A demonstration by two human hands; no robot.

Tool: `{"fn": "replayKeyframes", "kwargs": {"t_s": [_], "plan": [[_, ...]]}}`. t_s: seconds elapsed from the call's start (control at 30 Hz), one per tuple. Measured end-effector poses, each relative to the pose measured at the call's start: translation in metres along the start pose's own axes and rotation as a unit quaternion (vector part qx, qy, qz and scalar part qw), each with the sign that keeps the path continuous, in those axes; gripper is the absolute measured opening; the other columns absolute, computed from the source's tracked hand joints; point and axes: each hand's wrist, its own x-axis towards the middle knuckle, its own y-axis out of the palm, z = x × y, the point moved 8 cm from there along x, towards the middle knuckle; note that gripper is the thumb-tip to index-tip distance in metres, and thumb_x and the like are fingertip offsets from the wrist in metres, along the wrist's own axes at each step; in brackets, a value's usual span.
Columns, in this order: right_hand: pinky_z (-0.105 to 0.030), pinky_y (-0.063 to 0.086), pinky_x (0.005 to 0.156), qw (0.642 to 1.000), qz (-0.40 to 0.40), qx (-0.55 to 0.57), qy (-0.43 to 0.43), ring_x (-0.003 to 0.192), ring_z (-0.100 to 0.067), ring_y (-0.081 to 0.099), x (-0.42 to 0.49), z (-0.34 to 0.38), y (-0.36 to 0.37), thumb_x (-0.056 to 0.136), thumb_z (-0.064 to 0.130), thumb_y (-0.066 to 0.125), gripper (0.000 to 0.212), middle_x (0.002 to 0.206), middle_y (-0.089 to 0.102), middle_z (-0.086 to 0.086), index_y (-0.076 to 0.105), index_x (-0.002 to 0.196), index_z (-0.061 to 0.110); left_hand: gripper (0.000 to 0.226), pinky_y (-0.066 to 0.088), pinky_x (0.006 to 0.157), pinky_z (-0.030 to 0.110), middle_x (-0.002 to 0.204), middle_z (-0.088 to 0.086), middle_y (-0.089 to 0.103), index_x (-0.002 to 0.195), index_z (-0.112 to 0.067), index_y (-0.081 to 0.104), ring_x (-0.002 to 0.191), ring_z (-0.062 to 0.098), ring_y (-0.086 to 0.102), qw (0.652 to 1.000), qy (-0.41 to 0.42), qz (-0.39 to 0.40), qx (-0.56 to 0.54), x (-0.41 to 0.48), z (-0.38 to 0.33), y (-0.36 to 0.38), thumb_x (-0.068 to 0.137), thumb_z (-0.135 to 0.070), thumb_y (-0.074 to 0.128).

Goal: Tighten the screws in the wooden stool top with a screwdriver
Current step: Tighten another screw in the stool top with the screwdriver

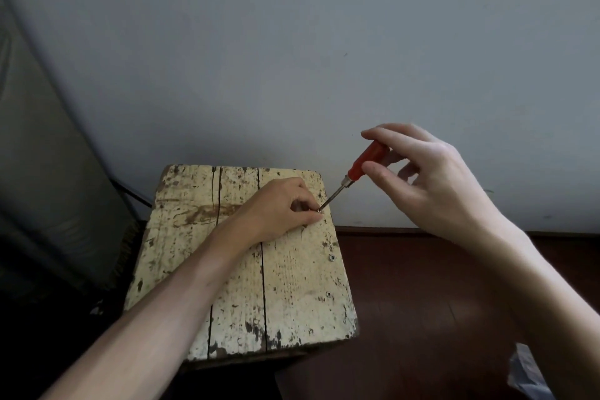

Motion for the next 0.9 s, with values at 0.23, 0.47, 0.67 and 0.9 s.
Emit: {"fn": "replayKeyframes", "kwargs": {"t_s": [0.23,0.47,0.67,0.9], "plan": [[-0.039,0.052,0.067,0.997,0.032,0.067,0.008,0.084,-0.016,0.071,-0.0038,0.0033,0.0023,0.099,0.015,0.067,0.028,0.098,0.076,0.020,0.069,0.123,0.029,0.018,0.045,0.073,0.026,0.093,-0.013,0.060,0.097,-0.026,0.079,0.082,0.001,0.055,1.000,0.003,0.001,0.004,0.0007,-0.0004,0.0001,0.087,-0.042,0.078],[-0.012,0.048,0.067,0.998,-0.041,0.033,0.016,0.078,-0.007,0.070,-0.0058,0.0045,-0.0019,0.094,0.025,0.075,0.016,0.089,0.075,0.016,0.078,0.110,0.026,0.020,0.048,0.077,0.029,0.095,-0.015,0.060,0.098,-0.029,0.079,0.087,0.002,0.057,1.000,-0.003,0.007,0.006,0.0013,0.0035,0.0016,0.087,-0.045,0.077],[-0.035,0.052,0.069,0.998,0.037,0.040,0.024,0.096,-0.008,0.070,-0.0070,0.0044,0.0019,0.098,0.014,0.067,0.033,0.108,0.073,0.016,0.070,0.129,0.024,0.021,0.052,0.078,0.033,0.095,-0.015,0.061,0.099,-0.029,0.079,0.086,0.002,0.057,1.000,0.000,0.005,0.006,0.0007,0.0025,0.0013,0.087,-0.046,0.077],[-0.040,0.051,0.069,0.996,0.028,0.073,0.036,0.086,-0.016,0.072,-0.0070,0.0036,0.0053,0.097,0.018,0.068,0.031,0.097,0.077,0.015,0.068,0.125,0.031,0.021,0.052,0.081,0.035,0.096,-0.014,0.061,0.100,-0.029,0.079,0.089,0.004,0.057,1.000,0.001,0.003,0.009,0.0011,0.0024,0.0010,0.087,-0.045,0.077]]}}
